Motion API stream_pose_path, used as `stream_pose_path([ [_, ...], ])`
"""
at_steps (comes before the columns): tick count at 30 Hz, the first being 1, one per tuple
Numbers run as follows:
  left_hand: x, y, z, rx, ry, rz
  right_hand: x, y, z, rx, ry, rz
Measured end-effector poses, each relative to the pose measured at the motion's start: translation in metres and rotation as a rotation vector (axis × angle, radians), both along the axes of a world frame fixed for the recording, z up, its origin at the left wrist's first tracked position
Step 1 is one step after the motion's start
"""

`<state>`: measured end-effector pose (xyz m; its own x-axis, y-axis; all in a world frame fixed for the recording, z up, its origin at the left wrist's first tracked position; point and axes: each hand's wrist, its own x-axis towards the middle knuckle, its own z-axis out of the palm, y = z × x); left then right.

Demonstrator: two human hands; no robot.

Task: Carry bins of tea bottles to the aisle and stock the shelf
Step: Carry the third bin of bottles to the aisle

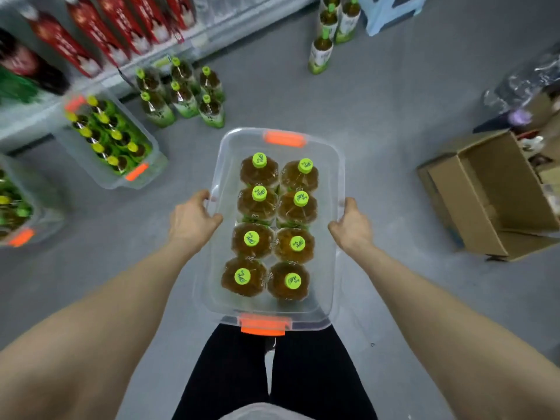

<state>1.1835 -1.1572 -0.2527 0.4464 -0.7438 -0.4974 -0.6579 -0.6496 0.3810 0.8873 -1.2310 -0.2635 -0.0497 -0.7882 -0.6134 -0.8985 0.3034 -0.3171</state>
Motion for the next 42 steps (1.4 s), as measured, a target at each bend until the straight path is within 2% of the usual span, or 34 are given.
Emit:
stream_pose_path([
  [7,0.070,-0.146,-0.032,-0.014,0.018,0.138,0.084,-0.178,-0.020,-0.036,-0.009,0.059],
  [11,0.115,-0.232,-0.071,-0.043,0.101,0.194,0.133,-0.269,-0.048,-0.084,0.009,0.058],
  [13,0.135,-0.271,-0.090,-0.047,0.120,0.210,0.154,-0.308,-0.067,-0.079,0.019,0.060],
  [19,0.175,-0.386,-0.148,0.002,0.029,0.190,0.192,-0.421,-0.136,-0.052,0.004,0.108],
  [28,0.176,-0.519,-0.246,0.064,0.003,0.243,0.205,-0.584,-0.251,0.111,0.013,0.141],
  [34,0.169,-0.591,-0.334,0.046,0.056,0.263,0.209,-0.657,-0.330,0.084,0.096,0.169],
  [42,0.181,-0.654,-0.428,0.081,0.018,0.188,0.218,-0.693,-0.426,0.049,0.049,0.081],
])
